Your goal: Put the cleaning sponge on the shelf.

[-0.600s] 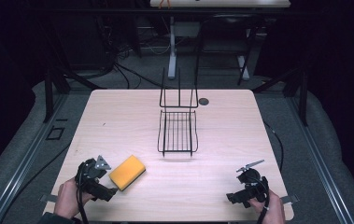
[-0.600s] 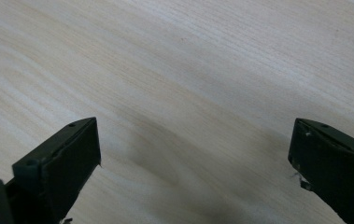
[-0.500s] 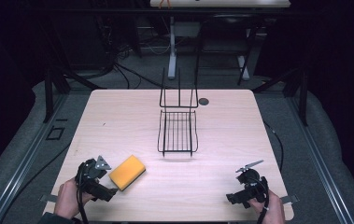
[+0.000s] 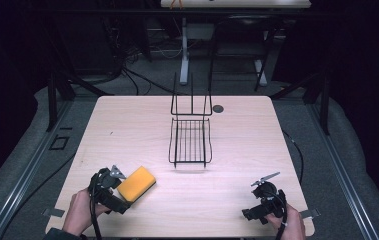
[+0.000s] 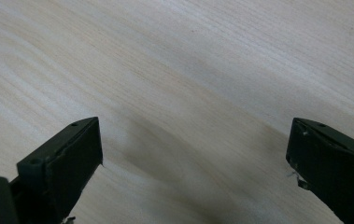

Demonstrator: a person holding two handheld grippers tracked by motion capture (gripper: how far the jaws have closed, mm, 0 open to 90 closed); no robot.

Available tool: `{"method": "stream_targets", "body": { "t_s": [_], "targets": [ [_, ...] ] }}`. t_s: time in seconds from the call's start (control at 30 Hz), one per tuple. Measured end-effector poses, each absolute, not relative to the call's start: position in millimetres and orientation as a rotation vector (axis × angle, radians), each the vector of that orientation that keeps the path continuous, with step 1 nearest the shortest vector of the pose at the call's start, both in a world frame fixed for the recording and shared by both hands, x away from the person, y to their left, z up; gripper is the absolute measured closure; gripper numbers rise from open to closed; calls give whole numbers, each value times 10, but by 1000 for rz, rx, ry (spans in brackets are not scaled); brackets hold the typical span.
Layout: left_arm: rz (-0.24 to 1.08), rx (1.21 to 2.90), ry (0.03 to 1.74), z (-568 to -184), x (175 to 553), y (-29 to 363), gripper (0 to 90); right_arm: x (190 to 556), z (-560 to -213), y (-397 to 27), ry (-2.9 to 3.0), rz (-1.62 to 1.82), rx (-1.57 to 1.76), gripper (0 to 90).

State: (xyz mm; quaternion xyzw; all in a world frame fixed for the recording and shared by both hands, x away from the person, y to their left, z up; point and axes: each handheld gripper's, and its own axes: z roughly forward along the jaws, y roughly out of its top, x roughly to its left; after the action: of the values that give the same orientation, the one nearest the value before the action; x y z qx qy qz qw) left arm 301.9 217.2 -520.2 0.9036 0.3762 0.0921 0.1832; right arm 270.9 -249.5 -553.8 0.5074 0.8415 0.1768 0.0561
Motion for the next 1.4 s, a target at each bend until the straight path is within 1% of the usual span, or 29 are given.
{"method": "stream_targets", "body": {
  "t_s": [0.17,0.27,0.67,0.77,0.83,0.87,1.0,1.3,1.4],
  "targets": [
    [240,2569,1071,-5243,3112,2127,1,2715,-5548,-2477,2571,515,1536,39],
    [218,2600,1084,-5332,3156,2103,1,2709,-5545,-2484,2576,520,1531,41],
    [192,2609,1107,-5421,3232,2079,11,2702,-5541,-2454,2600,507,1507,54],
    [190,2607,1104,-5425,3233,2080,68,2702,-5541,-2449,2604,507,1503,57],
    [202,2592,1102,-5419,3231,2088,150,2701,-5546,-2444,2606,508,1494,60],
    [197,2596,1104,-5424,3234,2087,156,2696,-5545,-2432,2607,504,1493,61],
    [185,2616,1095,-5449,3233,2055,224,2692,-5551,-2437,2607,516,1482,64],
    [199,2597,1076,-5415,3202,2048,250,2684,-5548,-2437,2616,501,1483,70],
    [223,2592,1062,-5398,3184,2036,251,2681,-5547,-2434,2618,496,1480,70]
  ]
}}
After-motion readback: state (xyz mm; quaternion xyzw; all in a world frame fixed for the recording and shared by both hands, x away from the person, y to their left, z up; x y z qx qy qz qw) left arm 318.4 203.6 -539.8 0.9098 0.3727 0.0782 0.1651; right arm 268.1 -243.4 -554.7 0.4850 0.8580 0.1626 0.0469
